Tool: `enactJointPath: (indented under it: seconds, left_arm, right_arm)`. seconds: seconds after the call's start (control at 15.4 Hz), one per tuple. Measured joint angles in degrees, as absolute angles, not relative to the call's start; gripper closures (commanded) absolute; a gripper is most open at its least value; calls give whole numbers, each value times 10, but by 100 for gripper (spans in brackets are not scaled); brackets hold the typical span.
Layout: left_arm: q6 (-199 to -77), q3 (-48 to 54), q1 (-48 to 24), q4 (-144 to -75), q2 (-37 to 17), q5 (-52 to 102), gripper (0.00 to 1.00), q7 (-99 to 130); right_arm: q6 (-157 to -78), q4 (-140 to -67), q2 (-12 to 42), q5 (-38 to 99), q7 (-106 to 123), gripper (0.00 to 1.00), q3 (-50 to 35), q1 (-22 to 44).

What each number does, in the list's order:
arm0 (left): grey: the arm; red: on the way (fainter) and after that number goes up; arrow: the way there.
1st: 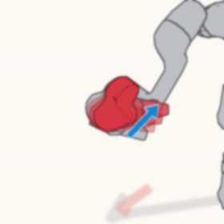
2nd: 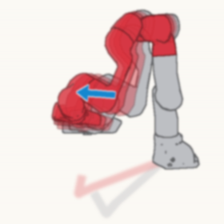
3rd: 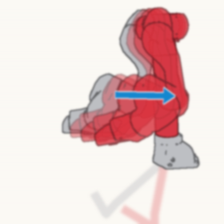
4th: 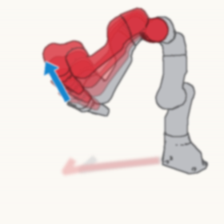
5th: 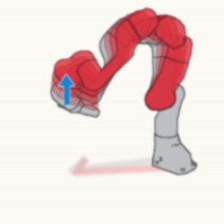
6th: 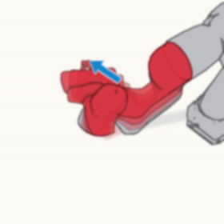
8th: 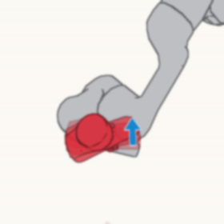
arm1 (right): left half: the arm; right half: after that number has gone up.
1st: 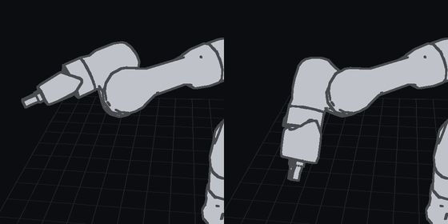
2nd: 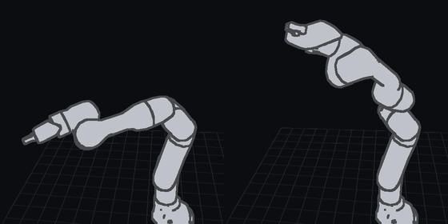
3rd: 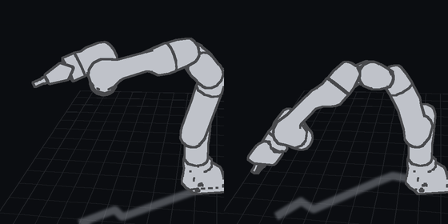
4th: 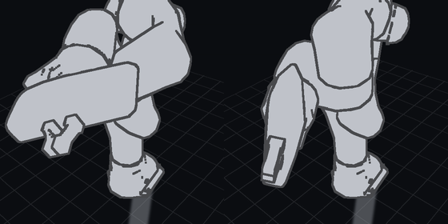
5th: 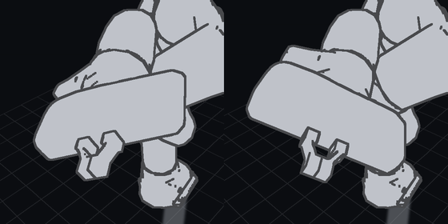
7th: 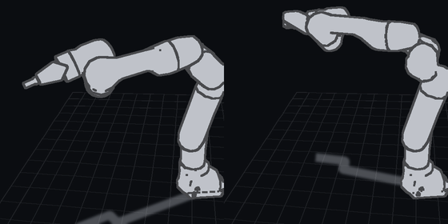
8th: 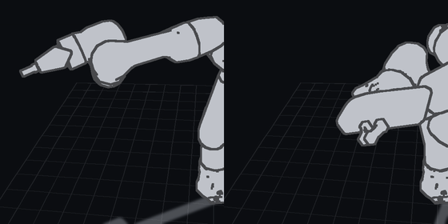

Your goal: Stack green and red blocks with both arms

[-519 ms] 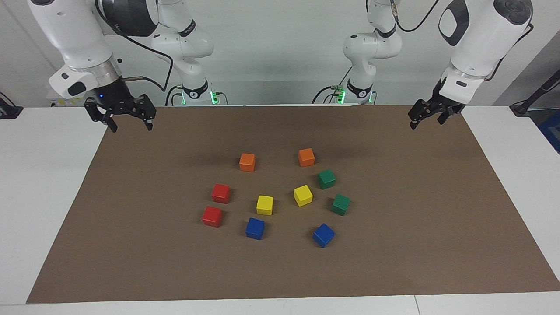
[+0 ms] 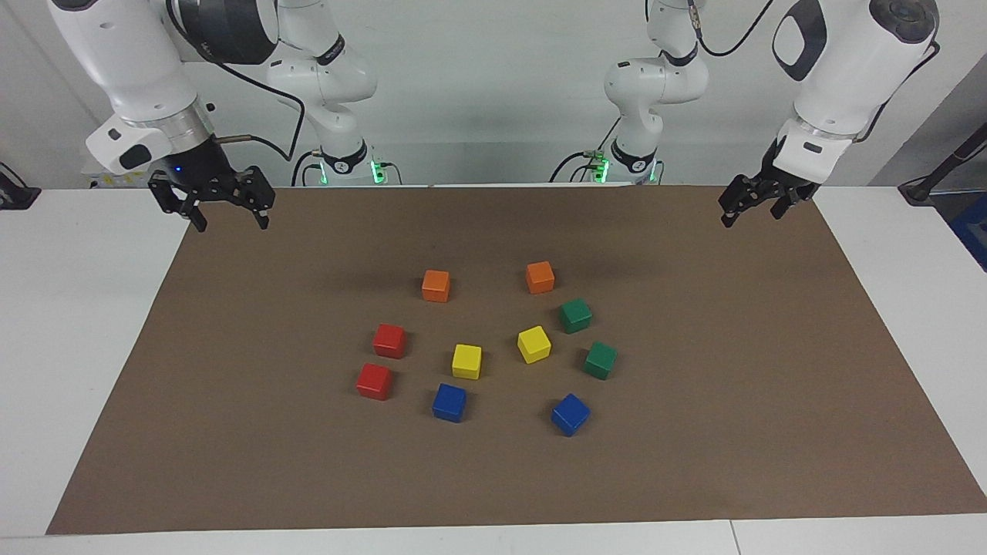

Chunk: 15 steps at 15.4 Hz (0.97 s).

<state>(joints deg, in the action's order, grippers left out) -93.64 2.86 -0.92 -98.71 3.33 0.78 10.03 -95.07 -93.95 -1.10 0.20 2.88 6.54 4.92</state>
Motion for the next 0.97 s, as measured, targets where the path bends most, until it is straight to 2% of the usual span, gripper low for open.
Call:
enactJointPath:
  seconds: [0.26,0.52,0.65,0.97]
  left_arm:
    - [-928,32,-11,-991,33,11,0,120]
    - [-986,49,-34,-1014,21,13,0,173]
    - [-1029,49,-59,-1027,-7,14,0,209]
    - [-1127,51,-129,-1031,-92,15,0,340]
  right_arm:
    - [-956,-956,-12,2,-24,0,63,51]
    - [-1050,-1043,-4,2,-130,0,60,107]
    - [-1103,-1073,23,2,-173,0,58,138]
    - [-1203,-1084,104,2,-234,0,57,174]
